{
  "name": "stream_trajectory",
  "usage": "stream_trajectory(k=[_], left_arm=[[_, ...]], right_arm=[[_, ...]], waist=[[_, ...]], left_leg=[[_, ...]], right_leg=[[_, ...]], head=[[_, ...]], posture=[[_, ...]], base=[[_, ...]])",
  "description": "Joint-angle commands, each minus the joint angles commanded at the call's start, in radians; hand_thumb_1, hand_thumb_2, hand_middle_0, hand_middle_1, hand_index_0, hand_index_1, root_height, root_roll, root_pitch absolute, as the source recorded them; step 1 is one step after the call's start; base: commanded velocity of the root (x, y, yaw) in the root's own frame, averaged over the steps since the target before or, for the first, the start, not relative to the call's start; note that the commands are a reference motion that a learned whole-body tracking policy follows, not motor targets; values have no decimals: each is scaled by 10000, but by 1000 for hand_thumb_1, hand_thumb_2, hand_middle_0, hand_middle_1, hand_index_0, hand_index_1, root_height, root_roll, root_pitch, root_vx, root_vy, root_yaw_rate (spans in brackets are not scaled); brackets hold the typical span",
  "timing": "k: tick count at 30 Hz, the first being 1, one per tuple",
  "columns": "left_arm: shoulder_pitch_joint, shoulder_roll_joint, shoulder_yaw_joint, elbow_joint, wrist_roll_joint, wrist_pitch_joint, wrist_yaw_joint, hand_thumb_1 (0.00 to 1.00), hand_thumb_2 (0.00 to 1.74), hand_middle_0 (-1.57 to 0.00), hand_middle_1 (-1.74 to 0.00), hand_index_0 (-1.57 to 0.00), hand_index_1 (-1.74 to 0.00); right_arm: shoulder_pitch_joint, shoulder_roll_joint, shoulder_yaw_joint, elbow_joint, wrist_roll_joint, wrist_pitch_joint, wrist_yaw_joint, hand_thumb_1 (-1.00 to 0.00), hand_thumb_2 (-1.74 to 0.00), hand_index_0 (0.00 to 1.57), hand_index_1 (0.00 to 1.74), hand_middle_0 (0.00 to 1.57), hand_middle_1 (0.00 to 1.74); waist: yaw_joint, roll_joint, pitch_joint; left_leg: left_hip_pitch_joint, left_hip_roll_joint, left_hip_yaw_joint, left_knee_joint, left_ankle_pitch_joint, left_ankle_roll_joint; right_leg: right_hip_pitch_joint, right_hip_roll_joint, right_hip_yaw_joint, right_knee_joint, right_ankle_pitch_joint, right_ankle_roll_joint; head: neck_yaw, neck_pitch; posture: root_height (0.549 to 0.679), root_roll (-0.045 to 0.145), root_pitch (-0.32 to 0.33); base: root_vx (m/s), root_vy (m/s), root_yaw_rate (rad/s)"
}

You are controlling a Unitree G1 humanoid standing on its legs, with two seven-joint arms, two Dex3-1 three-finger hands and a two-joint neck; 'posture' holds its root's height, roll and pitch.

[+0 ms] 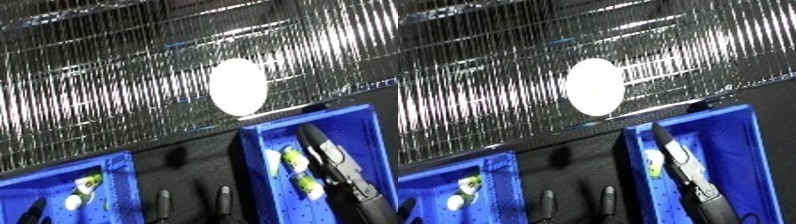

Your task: Pick up the object and place it into the box

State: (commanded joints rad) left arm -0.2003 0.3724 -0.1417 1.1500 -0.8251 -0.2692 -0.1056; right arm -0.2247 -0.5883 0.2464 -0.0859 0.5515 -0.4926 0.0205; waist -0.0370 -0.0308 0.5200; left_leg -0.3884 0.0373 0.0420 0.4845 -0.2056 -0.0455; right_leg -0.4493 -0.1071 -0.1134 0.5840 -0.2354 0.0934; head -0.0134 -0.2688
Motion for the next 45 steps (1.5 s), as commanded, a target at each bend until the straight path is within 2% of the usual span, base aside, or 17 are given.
stream_trajectory(k=[8,14,24,28,32,41,45], left_arm=[[-185,29,-53,122,130,73,-36,0,0,0,0,0,0],[-350,106,-326,58,300,284,3,0,0,0,0,0,0],[-468,-30,-702,-232,537,605,71,0,0,0,0,0,0],[-511,-39,-892,-445,553,683,157,0,0,0,0,0,0],[-535,-54,-1058,-584,542,732,249,0,0,0,0,0,0],[-387,-36,-1358,-836,492,806,241,0,0,0,0,0,0],[-279,-20,-1457,-979,428,823,221,0,0,0,0,0,0]], right_arm=[[-801,-259,-255,-140,-455,454,-970,0,0,0,0,0,0],[-1892,-306,49,731,-339,963,-1589,0,0,0,0,0,0],[-3624,83,575,2609,-386,1006,-2201,0,0,0,0,0,0],[-4124,37,830,3316,-320,1218,-2233,0,0,0,0,0,0],[-4542,-90,1090,4041,-159,1422,-2127,0,0,0,0,0,0],[-5397,-190,1496,5728,724,1564,-1584,0,0,0,0,0,0],[-5850,-189,1614,6315,1034,1647,-1339,0,0,0,0,0,0]], waist=[[126,34,0],[447,134,0],[816,365,0],[912,455,0],[1028,533,0],[1267,772,0],[1350,878,0]], left_leg=[[-26,-9,4,163,-86,4],[-82,-75,-109,255,-103,14],[-351,-218,-322,447,-127,68],[-471,-278,-378,465,-96,82],[-578,-328,-431,492,-69,78],[-794,-408,-512,577,-30,73],[-918,-442,-521,596,-2,68]], right_leg=[[68,-59,-61,24,-24,-49],[117,-160,-209,76,-46,-114],[-79,-322,-359,360,-117,-228],[-194,-336,-381,430,-120,-261],[-299,-347,-466,518,-141,-324],[-559,-455,-574,780,-200,-442],[-702,-467,-577,853,-211,-480]], head=[[323,111],[913,13],[1875,34],[2174,101],[2511,162],[3309,718],[3572,839]], posture=[[652,35,93],[651,36,87],[649,40,87],[648,42,92],[648,45,96],[645,54,103],[645,57,110]], base=[[4,-4,31],[8,-29,99],[17,-10,81],[14,-3,76],[11,-5,64],[23,2,53],[17,10,14]])
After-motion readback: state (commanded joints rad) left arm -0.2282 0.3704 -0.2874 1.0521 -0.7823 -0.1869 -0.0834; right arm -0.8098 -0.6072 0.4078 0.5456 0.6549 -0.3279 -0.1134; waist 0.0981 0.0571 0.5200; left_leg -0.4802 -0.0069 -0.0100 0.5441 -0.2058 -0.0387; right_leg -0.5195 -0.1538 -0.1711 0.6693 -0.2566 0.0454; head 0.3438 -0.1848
